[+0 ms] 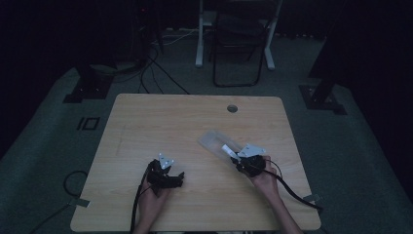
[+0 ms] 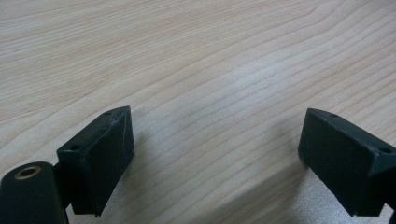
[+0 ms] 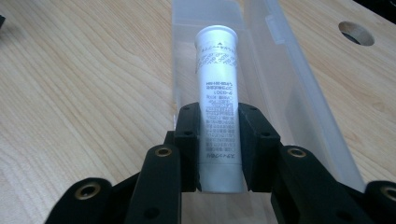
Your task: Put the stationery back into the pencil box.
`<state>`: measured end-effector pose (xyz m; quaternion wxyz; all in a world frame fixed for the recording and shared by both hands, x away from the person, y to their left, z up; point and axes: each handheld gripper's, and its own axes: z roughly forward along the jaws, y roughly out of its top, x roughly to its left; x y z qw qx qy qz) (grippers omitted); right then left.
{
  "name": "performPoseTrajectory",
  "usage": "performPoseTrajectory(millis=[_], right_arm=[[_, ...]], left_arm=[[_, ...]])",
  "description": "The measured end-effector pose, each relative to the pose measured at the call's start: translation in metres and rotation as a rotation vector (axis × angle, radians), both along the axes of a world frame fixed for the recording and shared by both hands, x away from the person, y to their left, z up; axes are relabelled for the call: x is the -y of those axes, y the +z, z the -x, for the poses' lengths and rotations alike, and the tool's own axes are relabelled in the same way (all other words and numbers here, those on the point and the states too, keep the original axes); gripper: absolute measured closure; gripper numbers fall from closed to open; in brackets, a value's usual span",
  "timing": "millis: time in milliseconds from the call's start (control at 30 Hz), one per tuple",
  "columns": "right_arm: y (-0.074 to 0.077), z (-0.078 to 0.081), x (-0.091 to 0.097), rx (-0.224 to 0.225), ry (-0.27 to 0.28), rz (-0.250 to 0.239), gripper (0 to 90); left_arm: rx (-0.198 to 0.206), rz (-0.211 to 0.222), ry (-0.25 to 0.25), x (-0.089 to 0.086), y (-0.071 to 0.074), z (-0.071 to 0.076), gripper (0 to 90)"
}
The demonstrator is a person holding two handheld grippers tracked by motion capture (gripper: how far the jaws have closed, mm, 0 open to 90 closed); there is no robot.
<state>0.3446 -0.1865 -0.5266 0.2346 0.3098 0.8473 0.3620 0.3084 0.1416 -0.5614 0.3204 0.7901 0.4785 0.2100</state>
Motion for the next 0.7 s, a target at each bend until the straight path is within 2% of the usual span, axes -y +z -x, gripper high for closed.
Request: performPoseTrajectory(millis=[600, 700], right_arm=[[-0.011, -0.008, -0.006, -0.025, -0.012, 0.013, 71.3], [-0.013, -0.009, -0.008, -0.024, -0.012, 0.032, 71.3]], left_arm=[[-0.001, 0.000, 0.000, 0.000, 0.000, 0.000, 10.8], [-0.001, 0.000, 0.000, 0.000, 0.000, 0.000, 10.8]])
